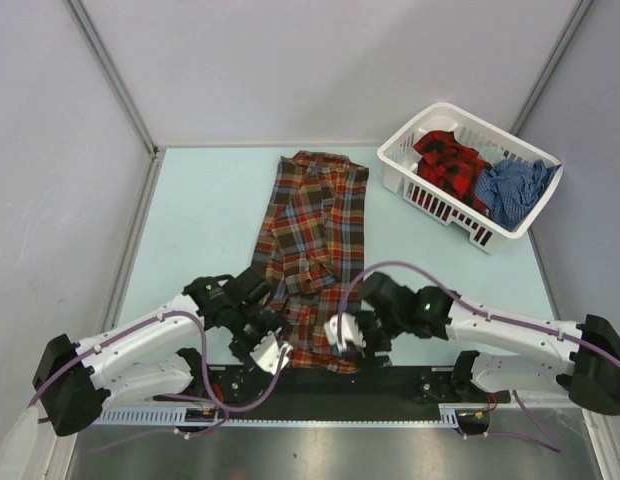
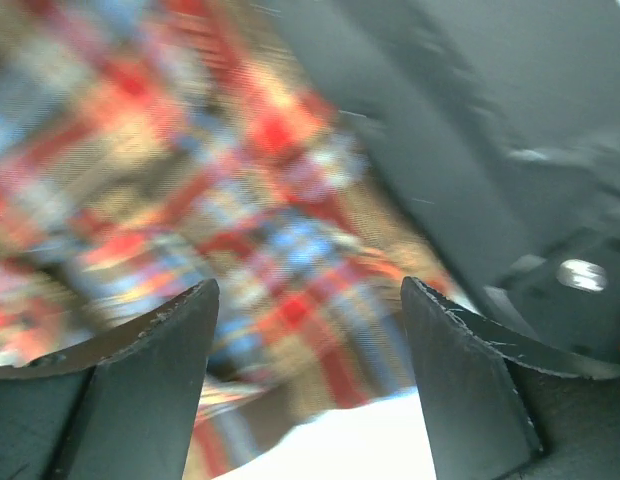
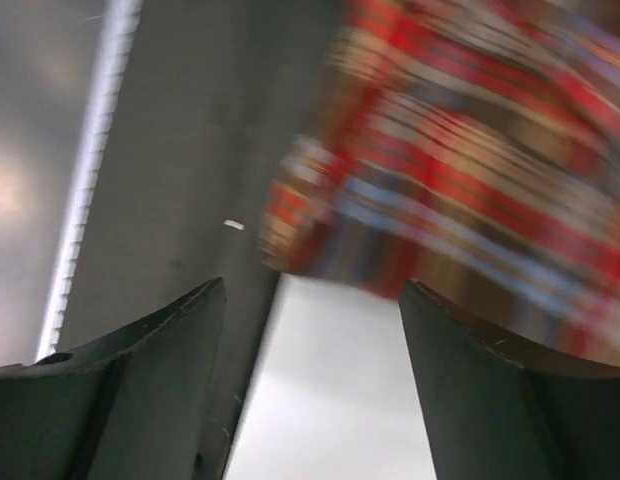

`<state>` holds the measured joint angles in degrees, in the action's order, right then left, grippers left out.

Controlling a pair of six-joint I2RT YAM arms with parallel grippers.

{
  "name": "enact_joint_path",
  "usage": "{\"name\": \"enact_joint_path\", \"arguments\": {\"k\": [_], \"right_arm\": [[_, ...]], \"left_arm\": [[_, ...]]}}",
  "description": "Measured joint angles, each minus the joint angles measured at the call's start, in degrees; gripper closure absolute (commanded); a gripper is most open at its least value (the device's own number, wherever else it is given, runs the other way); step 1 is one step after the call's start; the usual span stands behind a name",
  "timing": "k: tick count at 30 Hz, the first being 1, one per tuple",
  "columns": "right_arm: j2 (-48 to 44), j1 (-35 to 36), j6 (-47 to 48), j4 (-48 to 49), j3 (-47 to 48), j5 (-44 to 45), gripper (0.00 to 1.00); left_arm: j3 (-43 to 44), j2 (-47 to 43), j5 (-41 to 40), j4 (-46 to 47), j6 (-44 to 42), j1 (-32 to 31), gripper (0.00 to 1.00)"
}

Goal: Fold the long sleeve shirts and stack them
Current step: Fold the shirt

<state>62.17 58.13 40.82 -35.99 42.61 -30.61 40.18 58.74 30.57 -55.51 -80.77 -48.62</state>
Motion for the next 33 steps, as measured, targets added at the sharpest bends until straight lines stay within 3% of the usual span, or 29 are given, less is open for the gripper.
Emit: {"name": "enact_joint_path", "arguments": {"k": [4,11,16,19,21,25,27,30,33], "right_arm": [[1.81,9.42,1.53,2.38,-3.23,3.93,0.21],[10.32,13.62,4.81,6.62,-4.76,10.82,0.22],[14.91,15.93,5.57,9.38,-4.76,13.09,0.35],[15.91,16.9,5.31,11.26,-4.59,13.31,0.5],[16.39,17.27,5.16,13.07,-4.61,13.9,0.67],[17.31,18.03,3.87,13.84,-5.07,14.12,0.87],[16.87,18.16,3.67,13.9,-5.31,14.23,1.0],[16.17,18.43,3.13,14.67,-5.68,14.32,1.0],[15.89,18.43,2.67,14.88,-5.86,14.4,1.0]], "left_arm": [[-5.35,-2.56,-1.38,-4.17,-3.23,0.07,0.18],[-11.06,-5.46,-6.14,-6.71,-9.01,0.07,0.21],[-12.74,-3.08,-9.49,-3.3,-10.86,0.17,0.24],[-13.99,-3.34,-10.38,-1.27,-10.69,0.22,0.32],[-14.1,-3.48,-10.38,-1.46,-10.16,0.22,0.45],[-14.45,-3.69,-9.31,-1.92,-9.03,0.22,0.67],[-14.69,-4.02,-7.82,-1.7,-8.79,0.17,0.82],[-15.02,-4.59,-7.15,0.35,-8.28,0.17,1.0],[-15.61,-5.7,-7.96,3.78,-7.87,0.17,1.0]]}}
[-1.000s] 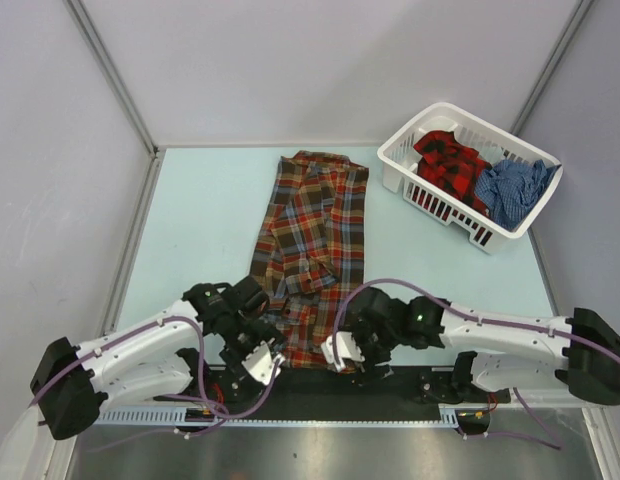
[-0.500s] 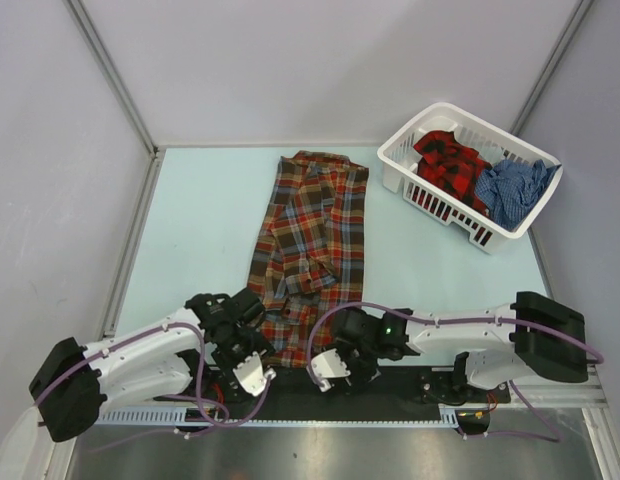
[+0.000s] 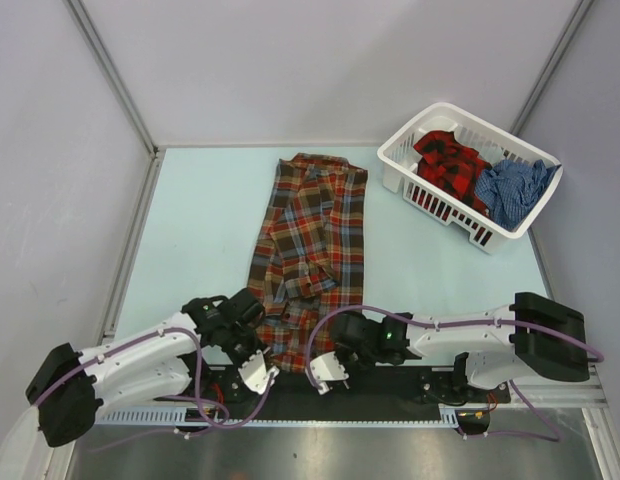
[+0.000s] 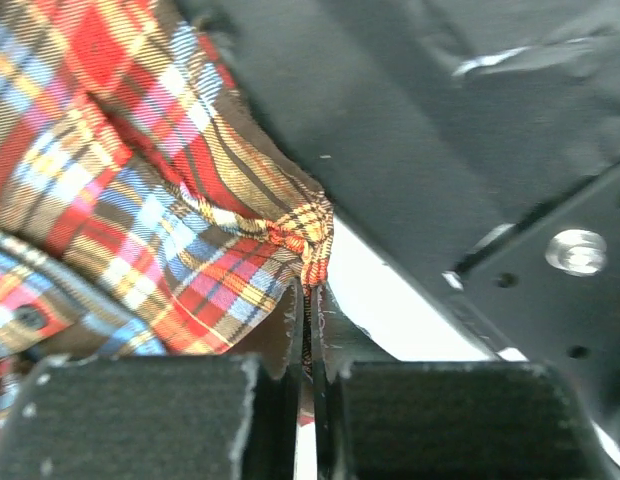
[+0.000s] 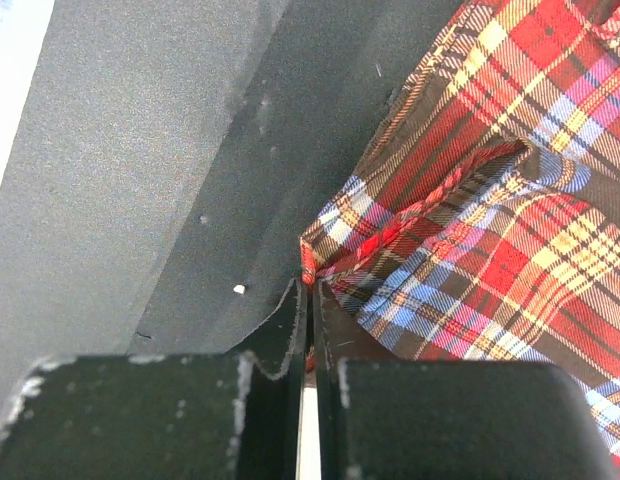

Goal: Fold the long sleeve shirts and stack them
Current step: Fold the shirt

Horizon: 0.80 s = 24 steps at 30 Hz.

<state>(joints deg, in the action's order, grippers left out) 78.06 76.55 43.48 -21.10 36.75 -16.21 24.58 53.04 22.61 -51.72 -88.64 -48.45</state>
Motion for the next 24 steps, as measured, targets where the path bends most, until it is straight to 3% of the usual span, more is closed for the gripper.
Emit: {"name": "enact_joint_path", "arguments": {"k": [18,24], "right_arm": [[-11.13,-4.37,-0.39,-2.89,0.0,5.51,1.0],[-13.53,-8.55,0.0,-4.66,0.52,6.1,1.0]], "left_arm": [[3.39,-7.76,2.34,-0.55,2.84,0.33,1.0],[6.99,-7.23,3.61,-0.61,4.39,5.11,1.0]]}}
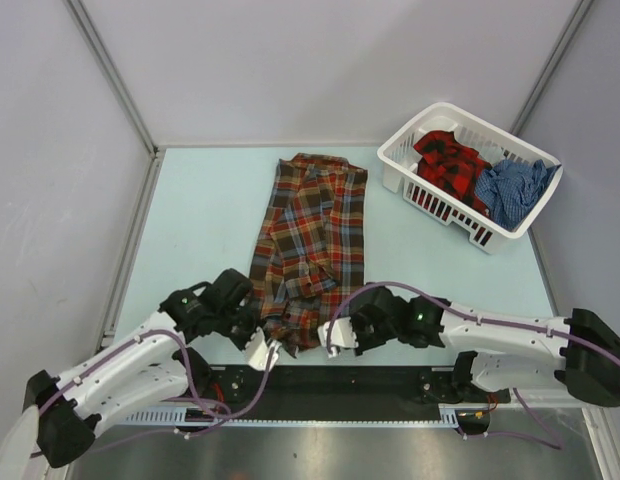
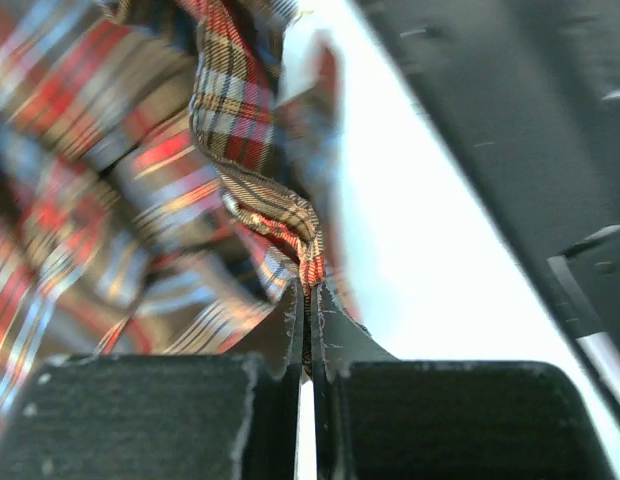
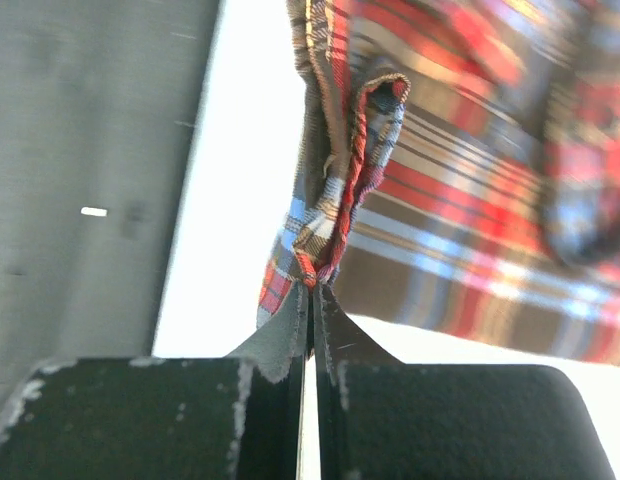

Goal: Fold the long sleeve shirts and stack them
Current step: Fold the shirt

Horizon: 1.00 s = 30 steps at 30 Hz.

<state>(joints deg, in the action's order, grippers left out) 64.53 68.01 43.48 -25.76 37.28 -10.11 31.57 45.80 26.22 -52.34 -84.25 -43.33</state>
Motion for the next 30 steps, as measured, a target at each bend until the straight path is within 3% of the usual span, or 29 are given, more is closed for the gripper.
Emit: {"name": "enact_joint_path", "arguments": {"k": [8,12,17,22,28,30], "right_arm": [[3.91,-20.26,5.01,0.61,10.36,-1.84,1.0],[12.55,-29.14,8.37,4.15,18.47,-4.44,1.0],[29.75,-38.1,12.5,8.26,30.58,-7.56,1.0],[42.49,-41.86,14.8,10.08,39.87,-8.66,1.0],[48.0,-42.14,15.45,12.5,42.01,-8.85,1.0],[48.78,-42.07,15.3,12.87,42.01,-8.74,0.89]], "left_arm": [[12.44,12.66,3.72,7.39,1.55,13.51,1.0],[24.26,27.5,5.53,13.86,3.56,19.65,1.0],[38.34,45.44,6.32,22.1,5.66,23.82,1.0],[45.46,58.01,5.7,27.43,6.93,25.22,1.0],[45.7,63.34,4.81,30.38,8.33,25.53,1.0],[45.7,64.17,4.09,31.98,9.25,25.53,0.92]]}}
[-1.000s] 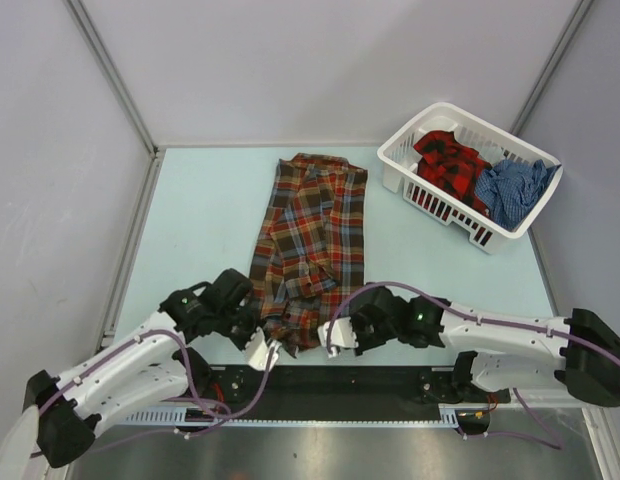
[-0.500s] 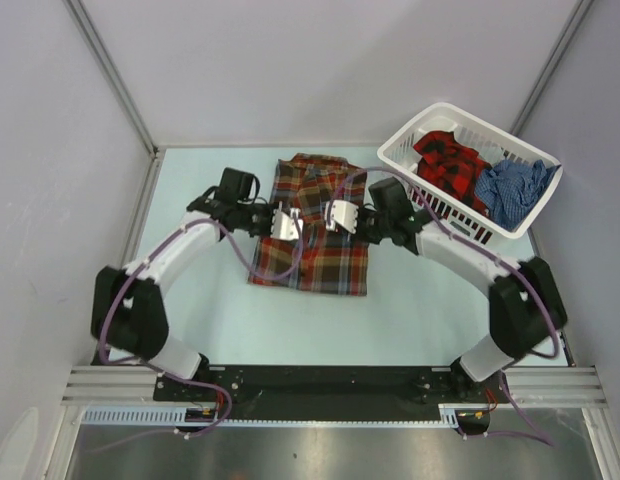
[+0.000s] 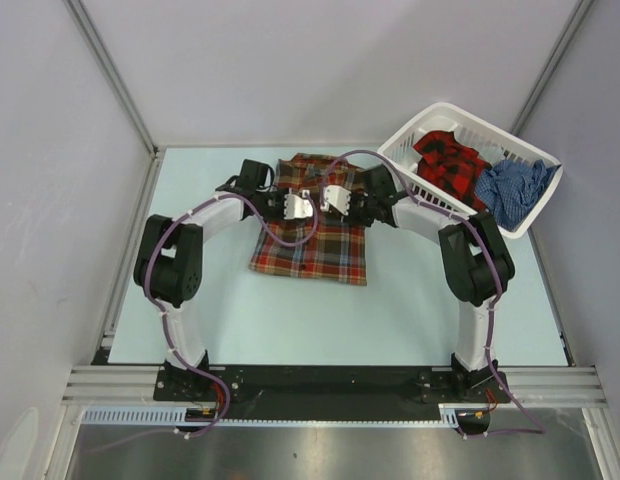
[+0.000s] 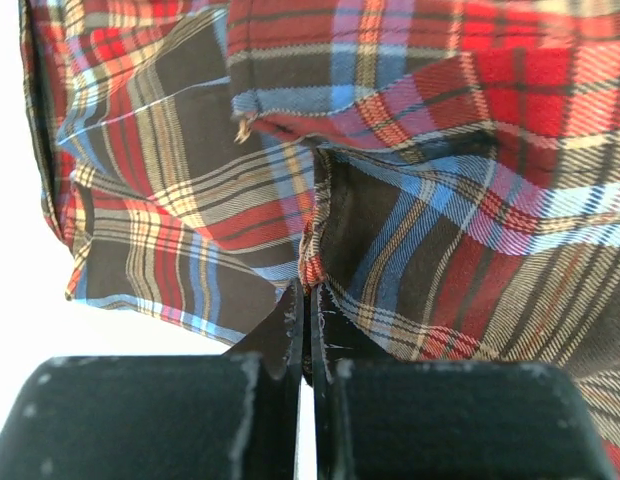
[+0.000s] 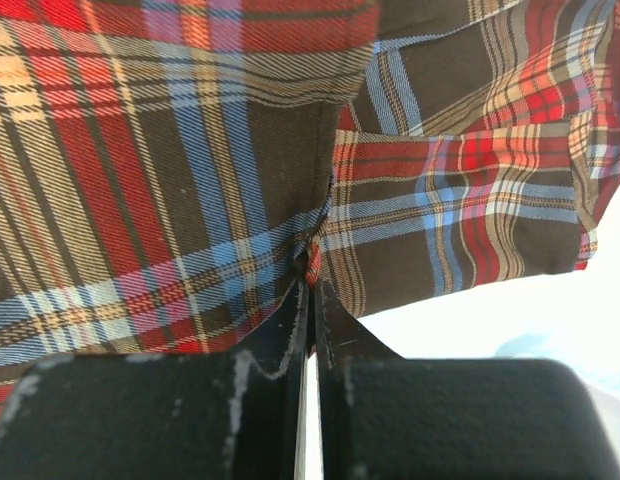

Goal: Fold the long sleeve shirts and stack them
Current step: Fold the shirt

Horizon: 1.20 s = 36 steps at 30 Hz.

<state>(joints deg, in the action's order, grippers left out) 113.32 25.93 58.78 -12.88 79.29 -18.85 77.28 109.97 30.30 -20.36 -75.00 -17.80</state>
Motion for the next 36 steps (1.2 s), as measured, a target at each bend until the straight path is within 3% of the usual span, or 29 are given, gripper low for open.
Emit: {"name": "enact_joint_path", "arguments": {"k": [1,4,8,9,12,18,21,24,30,36], "right_arm": [[0.22,0.22,-0.09,0.0,0.0,0.33,0.67],[0.28,0.5,-0.92,0.37,0.0,1.88,0.35],[0.07,0.39,-4.17,0.17,1.55,4.92,0.15],[-0.26,0.2,-5.75,-1.36,3.21,5.38,0.06],[-3.48,-0.83,-12.28,-5.25,6.99,5.11,0.0],[-15.02,-1.79,-34.34,-10.88,8.98,-5.38,0.02],[-19.32,-1.38,-47.58,-8.5,2.95,-14.82,0.03],[-19.3,-0.66,-58.95,-4.68,-6.14,-22.56,0.08],[-9.9,0.13,-75.95,5.75,-17.27,-29.86,0.19],[-0.46,-0.33,-83.52,15.58,-17.88,-33.35,0.32]], "left_arm": [[0.0,0.44,-0.44,1.11,0.68,0.0,0.88],[0.42,1.29,-2.19,2.69,3.41,0.09,0.64],[2.97,1.14,-3.89,3.56,11.69,1.6,0.25],[3.43,0.55,-4.04,3.78,14.19,2.45,0.21],[3.63,-3.34,-2.4,2.51,23.15,6.14,0.11],[-2.67,-19.67,11.37,-1.03,41.55,11.23,0.14],[-13.03,-28.33,20.85,2.73,54.03,8.52,0.14],[-24.28,-31.1,26.1,10.86,67.63,3.78,0.17],[-34.84,-20.35,27.58,28.52,88.43,-1.11,0.23],[-38.01,-5.95,27.45,43.17,102.57,6.69,0.22]]}}
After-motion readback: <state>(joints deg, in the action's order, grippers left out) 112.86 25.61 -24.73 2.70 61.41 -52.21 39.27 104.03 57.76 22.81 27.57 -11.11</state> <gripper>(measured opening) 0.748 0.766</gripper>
